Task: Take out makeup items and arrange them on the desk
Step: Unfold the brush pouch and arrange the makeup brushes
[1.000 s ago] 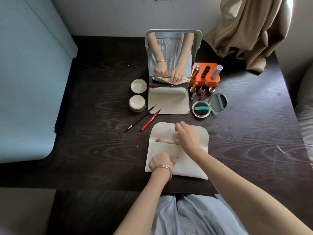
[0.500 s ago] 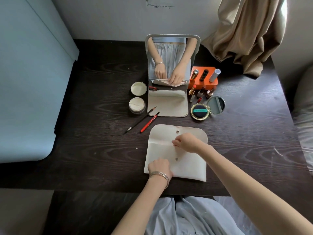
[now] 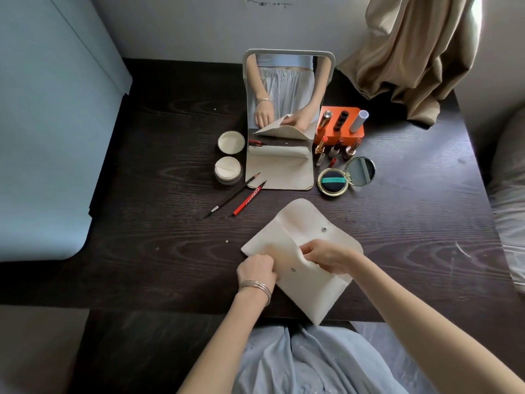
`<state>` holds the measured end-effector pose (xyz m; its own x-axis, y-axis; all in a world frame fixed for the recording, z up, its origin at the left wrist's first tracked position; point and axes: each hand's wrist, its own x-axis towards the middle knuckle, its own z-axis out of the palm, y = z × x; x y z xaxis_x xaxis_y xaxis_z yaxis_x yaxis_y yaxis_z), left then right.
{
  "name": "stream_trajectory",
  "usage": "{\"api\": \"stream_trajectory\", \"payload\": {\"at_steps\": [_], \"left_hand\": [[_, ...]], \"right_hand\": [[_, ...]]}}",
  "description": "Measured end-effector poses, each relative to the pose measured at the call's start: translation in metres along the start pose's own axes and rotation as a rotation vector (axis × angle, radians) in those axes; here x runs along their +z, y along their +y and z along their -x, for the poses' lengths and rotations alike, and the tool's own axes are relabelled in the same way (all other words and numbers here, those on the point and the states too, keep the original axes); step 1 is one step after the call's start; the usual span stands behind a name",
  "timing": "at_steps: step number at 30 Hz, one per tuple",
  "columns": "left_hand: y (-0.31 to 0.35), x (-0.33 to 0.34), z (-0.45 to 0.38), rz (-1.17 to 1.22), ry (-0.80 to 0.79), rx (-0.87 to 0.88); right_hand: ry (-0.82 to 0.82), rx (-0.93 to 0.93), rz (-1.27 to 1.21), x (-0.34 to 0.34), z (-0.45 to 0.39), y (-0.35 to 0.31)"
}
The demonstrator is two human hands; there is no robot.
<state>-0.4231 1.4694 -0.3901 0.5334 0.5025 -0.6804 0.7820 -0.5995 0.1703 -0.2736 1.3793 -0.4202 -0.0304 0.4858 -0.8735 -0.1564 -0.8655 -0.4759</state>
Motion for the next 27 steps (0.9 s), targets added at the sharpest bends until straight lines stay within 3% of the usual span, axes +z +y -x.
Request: {"api": "stream_trajectory", "payload": {"at_steps": [9, 13, 27], "left_hand": [[0.008, -0.008, -0.011, 0.414, 0.136, -0.165], [0.008, -0.015, -0.011, 0.589, 0.129, -0.226], [0.018, -0.02, 0.003, 0.667, 0.098, -0.199]], "right_hand": [[0.278, -0.191, -0.475, 0.042, 0.006, 0.027], [0.255, -0.27, -0.532, 0.056, 0.003, 0.014], [0.377, -0.22, -0.561, 0.061, -0.007, 0.01]]}}
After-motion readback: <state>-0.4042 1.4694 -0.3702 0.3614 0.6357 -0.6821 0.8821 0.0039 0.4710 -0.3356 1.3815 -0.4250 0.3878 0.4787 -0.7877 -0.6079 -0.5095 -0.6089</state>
